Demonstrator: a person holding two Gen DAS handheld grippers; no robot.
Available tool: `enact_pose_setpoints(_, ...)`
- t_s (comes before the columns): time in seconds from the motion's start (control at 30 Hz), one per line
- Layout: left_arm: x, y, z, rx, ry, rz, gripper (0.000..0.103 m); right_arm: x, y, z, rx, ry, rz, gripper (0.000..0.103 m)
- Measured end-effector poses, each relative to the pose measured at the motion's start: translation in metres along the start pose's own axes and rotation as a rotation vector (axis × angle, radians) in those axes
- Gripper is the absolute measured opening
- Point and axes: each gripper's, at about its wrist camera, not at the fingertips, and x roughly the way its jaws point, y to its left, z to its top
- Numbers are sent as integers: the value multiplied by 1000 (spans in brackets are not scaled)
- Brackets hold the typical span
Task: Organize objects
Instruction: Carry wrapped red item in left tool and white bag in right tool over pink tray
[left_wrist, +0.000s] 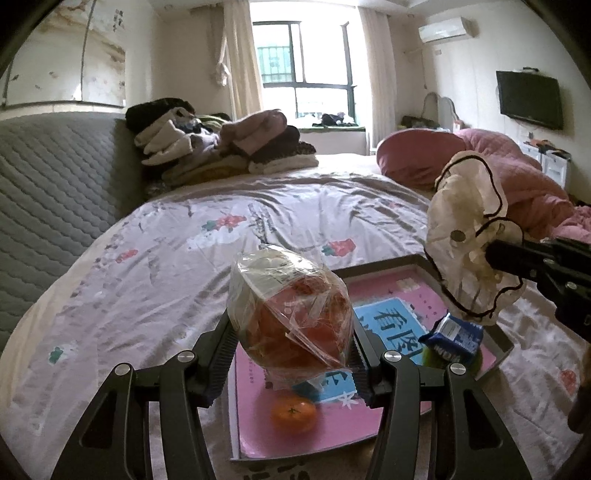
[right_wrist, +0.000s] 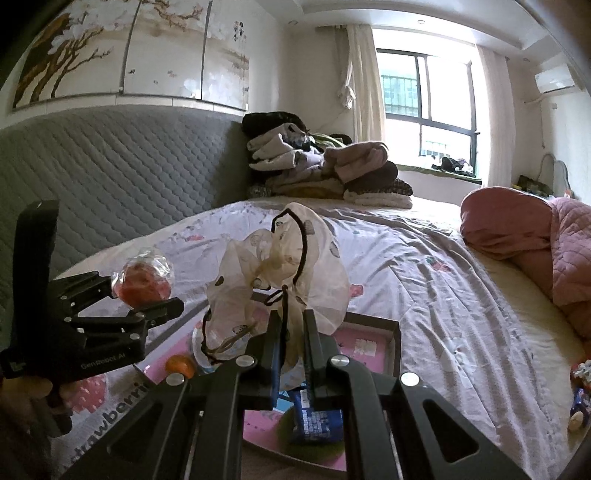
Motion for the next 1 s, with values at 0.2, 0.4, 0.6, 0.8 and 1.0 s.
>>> enact_pose_setpoints(0.2, 16, -7, -8, 17, 31, -14, 56, 11, 4, -8, -16, 30, -6, 10)
enact_pose_setpoints(0.4, 29, -11, -17, 27, 72, -30, 56, 23, 6, -17, -34, 68, -10, 10)
enact_pose_setpoints(0.6, 39, -17, -25, 35, 112, -54, 56, 32, 12, -24, -64, 99, -24, 10)
enact_pose_setpoints(0.8, 46, -24, -32, 41, 151, -84, 56, 39, 15, -30, -77, 138, -34, 10)
enact_pose_setpoints(1.0, 51, -29, -37, 54, 171, -97, 56, 47, 17, -39, -89, 179, -36, 10)
